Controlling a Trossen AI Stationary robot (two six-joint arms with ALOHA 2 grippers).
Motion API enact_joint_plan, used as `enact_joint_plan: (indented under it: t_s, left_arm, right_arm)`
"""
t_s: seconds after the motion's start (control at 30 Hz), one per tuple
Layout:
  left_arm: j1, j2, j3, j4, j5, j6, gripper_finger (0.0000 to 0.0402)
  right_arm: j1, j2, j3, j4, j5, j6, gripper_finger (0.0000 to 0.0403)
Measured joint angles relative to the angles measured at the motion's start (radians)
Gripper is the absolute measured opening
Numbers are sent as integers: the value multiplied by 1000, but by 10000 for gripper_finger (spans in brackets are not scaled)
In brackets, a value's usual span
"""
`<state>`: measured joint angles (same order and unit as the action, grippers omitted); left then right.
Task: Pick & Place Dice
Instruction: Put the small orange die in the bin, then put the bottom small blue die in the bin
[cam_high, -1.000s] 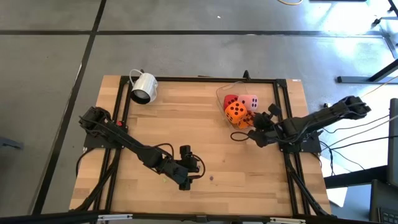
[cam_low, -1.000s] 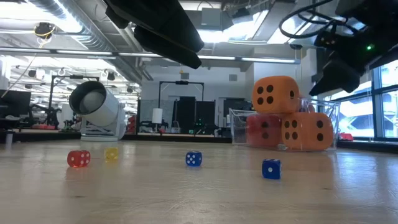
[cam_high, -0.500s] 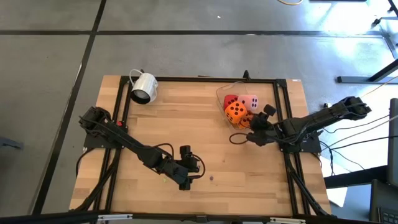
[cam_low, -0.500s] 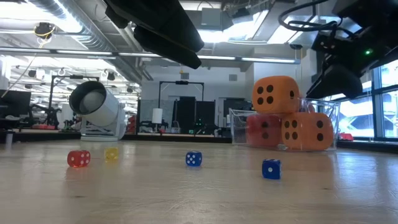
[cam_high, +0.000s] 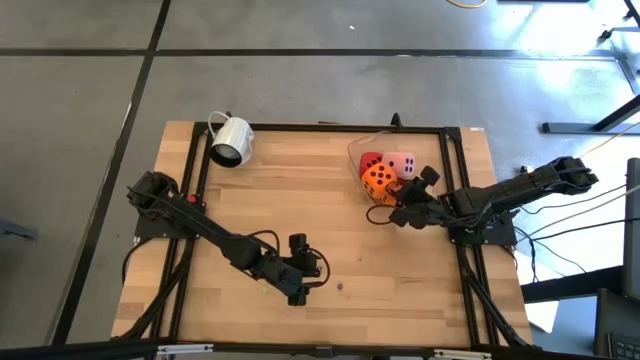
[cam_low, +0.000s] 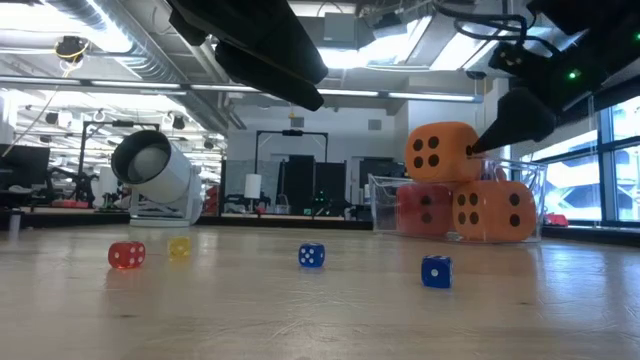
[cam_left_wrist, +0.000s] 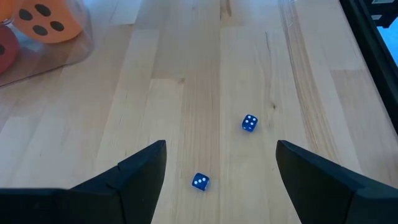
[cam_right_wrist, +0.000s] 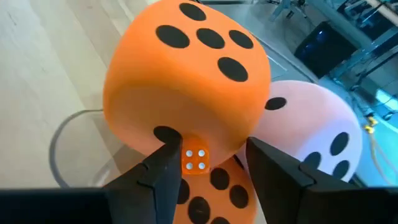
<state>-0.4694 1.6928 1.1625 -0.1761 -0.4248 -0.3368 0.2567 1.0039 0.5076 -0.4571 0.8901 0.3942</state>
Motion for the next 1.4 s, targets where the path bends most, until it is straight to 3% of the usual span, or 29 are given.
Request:
enact_joint_plan:
  t_s: [0.6, 1.07, 1.3, 1.4]
  left_arm:
    - [0, 0, 0, 0, 0, 0, 294]
    - [0, 0, 0, 0, 0, 0, 294]
    - [0, 0, 0, 0, 0, -1, 294]
    - [0, 0, 0, 0, 0, -1, 294]
  right_arm:
    - [0, 0, 0, 0, -19, 229, 178]
    - [0, 0, 0, 0, -19, 693, 179]
    - [0, 0, 0, -2, -19, 622, 179]
    - [1, 0, 0, -2, -19, 505, 178]
